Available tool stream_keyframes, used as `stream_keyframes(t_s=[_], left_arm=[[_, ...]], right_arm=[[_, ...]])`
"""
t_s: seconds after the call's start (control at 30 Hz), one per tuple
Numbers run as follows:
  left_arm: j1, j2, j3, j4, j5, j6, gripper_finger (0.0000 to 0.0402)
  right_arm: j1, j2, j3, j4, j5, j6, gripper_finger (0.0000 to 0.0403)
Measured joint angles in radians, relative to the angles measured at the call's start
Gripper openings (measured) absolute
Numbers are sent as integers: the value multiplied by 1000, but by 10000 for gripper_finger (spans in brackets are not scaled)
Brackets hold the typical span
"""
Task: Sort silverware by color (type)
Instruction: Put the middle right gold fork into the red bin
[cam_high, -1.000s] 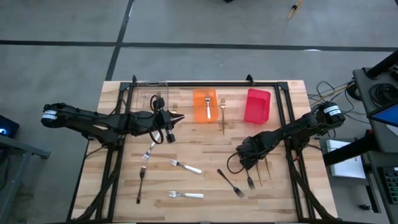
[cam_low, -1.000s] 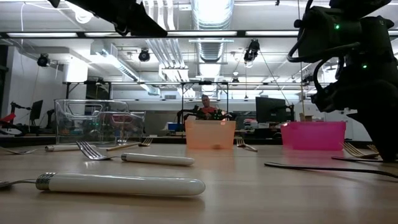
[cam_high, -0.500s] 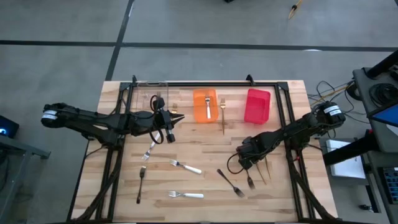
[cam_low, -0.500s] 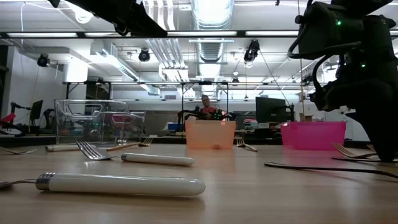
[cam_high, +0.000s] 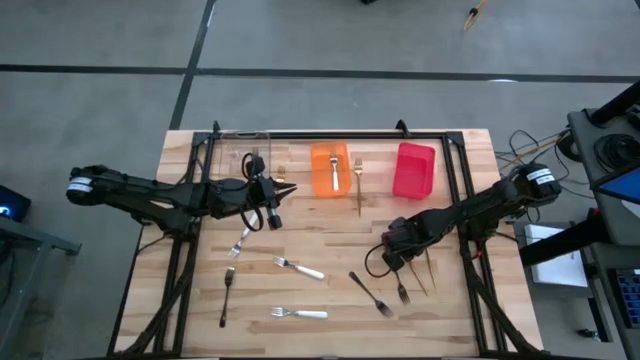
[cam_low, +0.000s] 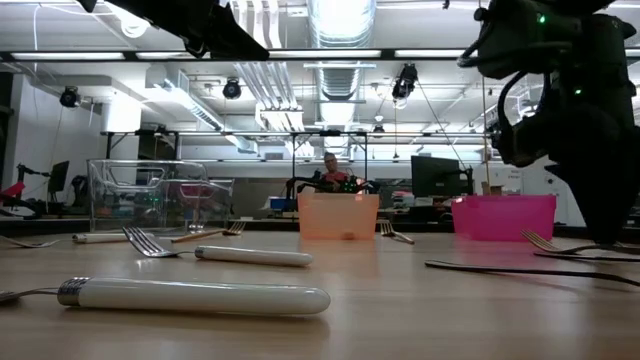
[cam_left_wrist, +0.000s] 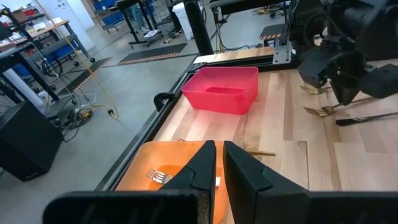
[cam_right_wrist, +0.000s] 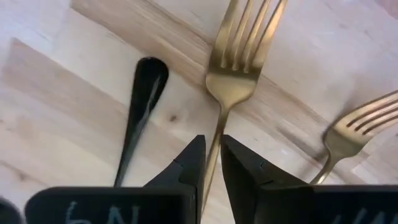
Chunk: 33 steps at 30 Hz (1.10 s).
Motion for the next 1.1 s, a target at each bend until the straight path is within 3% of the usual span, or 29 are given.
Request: stream_keyframes(t_s=[0.63,0.83,1.1], left_arm=[[0,0,0,0,0,4,13],[0,0,-1,0,0,4,13],[0,0,-1,0,0,4,13]], right_arm=[[-75,-46,101,-11,49,-128,40],[-85,-46,142,-13,53,-166,16],[-83,-46,150,-116,-17,-134,16]])
